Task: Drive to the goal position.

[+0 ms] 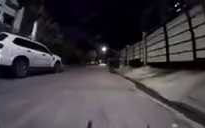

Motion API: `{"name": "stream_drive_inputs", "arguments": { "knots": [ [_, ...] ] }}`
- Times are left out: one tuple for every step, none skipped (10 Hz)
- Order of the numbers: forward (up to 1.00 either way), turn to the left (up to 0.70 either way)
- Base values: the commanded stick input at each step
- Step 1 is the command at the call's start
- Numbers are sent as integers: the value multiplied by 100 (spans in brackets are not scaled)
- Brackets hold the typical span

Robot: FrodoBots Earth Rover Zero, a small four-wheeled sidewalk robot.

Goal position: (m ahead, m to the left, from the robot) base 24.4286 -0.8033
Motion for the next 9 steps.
{"name": "stream_drive_inputs", "arguments": {
  "knots": [
    [70,0],
    [70,0],
    [70,0],
    [70,0],
    [70,0],
    [70,0],
    [70,0],
    [70,0],
    [70,0]
  ]
}}
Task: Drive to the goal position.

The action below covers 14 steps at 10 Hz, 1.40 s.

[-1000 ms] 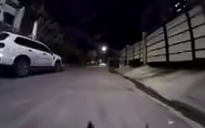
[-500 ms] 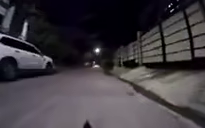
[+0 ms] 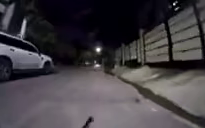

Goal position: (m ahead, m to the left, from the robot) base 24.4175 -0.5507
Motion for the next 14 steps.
{"name": "stream_drive_inputs", "arguments": {
  "knots": [
    [70,0],
    [70,0],
    [70,-8],
    [70,-33],
    [70,-35],
    [70,-35],
    [70,-30],
    [70,-5],
    [70,0],
    [70,0],
    [70,0],
    [70,0],
    [70,0],
    [70,0]
  ]
}}
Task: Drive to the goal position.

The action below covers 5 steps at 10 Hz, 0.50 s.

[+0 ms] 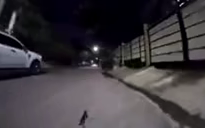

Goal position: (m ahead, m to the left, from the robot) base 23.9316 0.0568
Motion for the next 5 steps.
{"name": "stream_drive_inputs", "arguments": {
  "knots": [
    [70,0],
    [70,0],
    [70,0],
    [70,0],
    [70,0]
  ]
}}
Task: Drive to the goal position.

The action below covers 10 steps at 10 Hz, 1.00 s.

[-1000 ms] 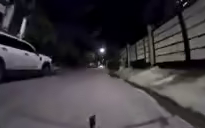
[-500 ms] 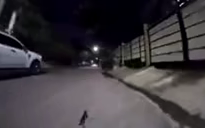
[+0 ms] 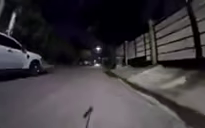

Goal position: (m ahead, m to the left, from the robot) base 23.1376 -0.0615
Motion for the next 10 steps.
{"name": "stream_drive_inputs", "arguments": {
  "knots": [
    [70,0],
    [70,-3],
    [70,-11],
    [70,-33],
    [70,-35],
    [70,-35],
    [70,-13],
    [70,0],
    [70,0],
    [70,0]
  ]
}}
